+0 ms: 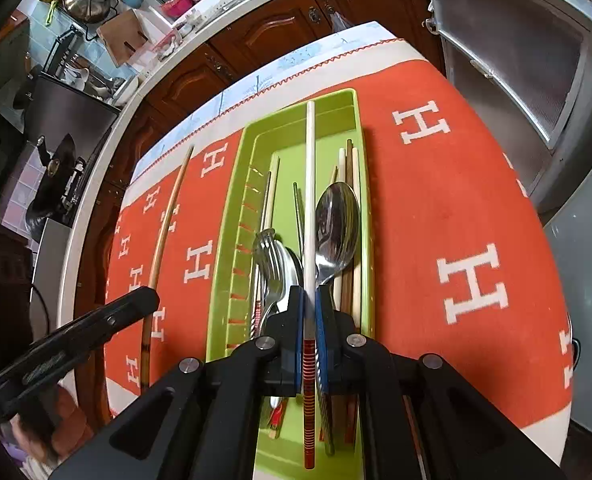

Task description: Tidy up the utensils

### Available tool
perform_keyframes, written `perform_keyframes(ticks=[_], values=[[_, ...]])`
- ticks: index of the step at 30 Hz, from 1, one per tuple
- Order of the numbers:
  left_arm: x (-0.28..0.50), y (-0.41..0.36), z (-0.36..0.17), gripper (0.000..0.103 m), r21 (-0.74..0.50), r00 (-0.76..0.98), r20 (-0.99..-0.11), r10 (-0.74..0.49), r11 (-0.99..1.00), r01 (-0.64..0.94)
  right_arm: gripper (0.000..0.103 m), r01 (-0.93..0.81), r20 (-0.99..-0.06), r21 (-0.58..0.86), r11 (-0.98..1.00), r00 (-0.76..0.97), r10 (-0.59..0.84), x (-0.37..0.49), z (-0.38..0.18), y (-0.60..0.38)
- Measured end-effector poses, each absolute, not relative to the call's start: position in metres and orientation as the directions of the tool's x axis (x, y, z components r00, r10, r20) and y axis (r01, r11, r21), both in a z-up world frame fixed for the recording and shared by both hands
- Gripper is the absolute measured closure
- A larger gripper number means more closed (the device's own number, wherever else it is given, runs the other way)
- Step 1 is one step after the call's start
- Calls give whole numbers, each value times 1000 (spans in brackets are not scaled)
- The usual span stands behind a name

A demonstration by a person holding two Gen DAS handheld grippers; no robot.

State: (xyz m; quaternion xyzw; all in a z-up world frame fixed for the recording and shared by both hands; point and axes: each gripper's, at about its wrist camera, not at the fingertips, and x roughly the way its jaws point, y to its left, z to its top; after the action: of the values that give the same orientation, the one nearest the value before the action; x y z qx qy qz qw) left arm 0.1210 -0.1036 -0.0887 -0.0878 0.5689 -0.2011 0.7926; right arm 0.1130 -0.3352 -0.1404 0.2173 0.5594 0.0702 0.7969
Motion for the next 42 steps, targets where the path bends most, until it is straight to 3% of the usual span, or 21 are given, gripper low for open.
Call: perform_keyframes(ticks=[8,22,28,33,37,42], values=[[131,-130,-105,98,-359,228,-885,-407,906,225,87,169,-878,398,902,354,322,128,-153,-336],[124,-123,-101,91,-282,238,-909,-342,926,251,86,153,-873,385,910,379,306,104,-143,-331],[113,-101,-91,69,-213,277,-919,-282,944,252,86,118,-873,379,918,375,312,97,-136,-319],[100,-85,-83,60,-181,317,-914,-255,952,245,86,83,-868,374,924,382,317,88,-125,-304],[87,-70,-68,34,-134,388,-895,-219,963,233,86,57,-864,372,927,386,323,80,-115,-293],[73,-52,-50,17,-64,473,-868,-153,978,199,80,37,-860,350,936,409,305,67,-98,-283]])
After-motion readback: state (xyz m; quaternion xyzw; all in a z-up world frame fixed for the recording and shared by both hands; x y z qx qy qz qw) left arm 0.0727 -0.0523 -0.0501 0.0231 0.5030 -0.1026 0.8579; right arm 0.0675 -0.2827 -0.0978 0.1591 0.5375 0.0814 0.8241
